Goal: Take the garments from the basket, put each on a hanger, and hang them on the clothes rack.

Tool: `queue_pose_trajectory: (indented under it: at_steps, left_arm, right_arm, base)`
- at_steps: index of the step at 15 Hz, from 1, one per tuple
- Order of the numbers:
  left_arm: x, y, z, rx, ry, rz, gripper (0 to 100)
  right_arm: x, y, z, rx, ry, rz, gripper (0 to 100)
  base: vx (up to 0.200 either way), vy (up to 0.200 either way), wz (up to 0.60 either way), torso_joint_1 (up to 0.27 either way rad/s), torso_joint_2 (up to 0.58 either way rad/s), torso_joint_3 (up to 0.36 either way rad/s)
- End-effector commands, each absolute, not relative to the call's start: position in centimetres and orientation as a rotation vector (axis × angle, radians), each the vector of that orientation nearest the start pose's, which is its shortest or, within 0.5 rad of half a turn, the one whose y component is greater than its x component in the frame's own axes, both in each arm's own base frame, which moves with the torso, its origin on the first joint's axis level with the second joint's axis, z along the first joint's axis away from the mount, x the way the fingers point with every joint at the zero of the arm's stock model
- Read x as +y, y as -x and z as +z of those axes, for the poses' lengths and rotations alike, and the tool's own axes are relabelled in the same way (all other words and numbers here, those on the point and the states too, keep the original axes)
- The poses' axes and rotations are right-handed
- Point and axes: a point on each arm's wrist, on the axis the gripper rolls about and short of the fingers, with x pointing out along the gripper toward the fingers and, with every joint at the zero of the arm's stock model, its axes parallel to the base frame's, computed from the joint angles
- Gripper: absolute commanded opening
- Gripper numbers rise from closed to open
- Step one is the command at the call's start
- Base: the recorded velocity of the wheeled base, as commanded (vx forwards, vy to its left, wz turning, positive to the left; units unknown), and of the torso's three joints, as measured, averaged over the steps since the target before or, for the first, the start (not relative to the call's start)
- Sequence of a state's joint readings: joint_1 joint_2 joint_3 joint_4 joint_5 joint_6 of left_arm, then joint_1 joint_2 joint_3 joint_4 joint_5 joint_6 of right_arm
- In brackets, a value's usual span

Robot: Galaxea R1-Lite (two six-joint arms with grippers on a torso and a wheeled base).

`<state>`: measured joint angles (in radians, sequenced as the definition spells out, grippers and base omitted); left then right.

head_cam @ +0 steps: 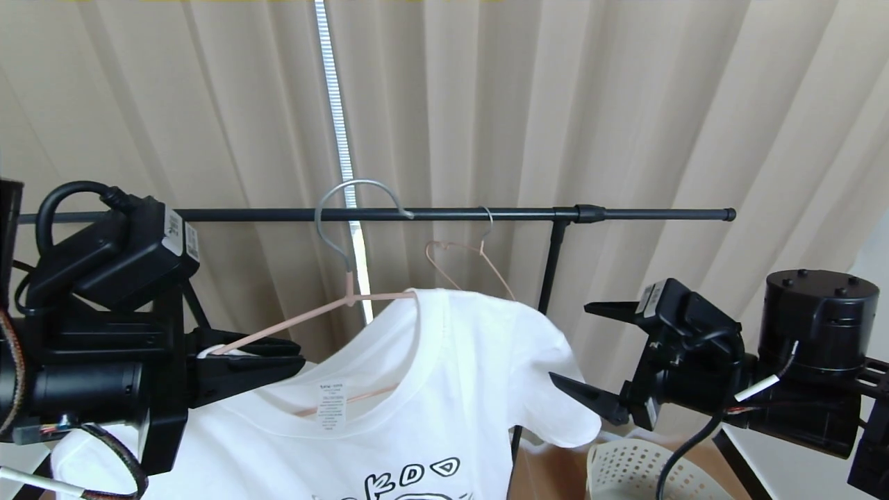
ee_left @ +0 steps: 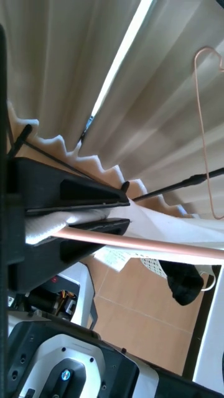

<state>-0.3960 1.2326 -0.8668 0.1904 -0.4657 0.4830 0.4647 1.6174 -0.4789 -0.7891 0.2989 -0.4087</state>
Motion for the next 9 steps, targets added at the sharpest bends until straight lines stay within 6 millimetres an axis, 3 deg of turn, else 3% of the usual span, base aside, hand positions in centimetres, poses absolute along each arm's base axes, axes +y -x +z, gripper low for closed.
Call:
queue_pose_trajectory:
  at_steps: [1,9]
  left_arm:
    - [-7.4,-15.2,23.8,0.35,-0.419,-0.953,0]
    - [-6.9,-14.4,24.2,0.321,-0.416,-0.943,0]
  right_arm:
    - [12.3,-23.2,12.0,0.263,0.42,0.824,100]
    - [12.9,-24.6,10.7,0.271,0.421,0.807,100]
  base:
    - [0.0,0.0,0.0,0.0,0.0,0.0]
    - [0.0,0.0,0.0,0.0,0.0,0.0]
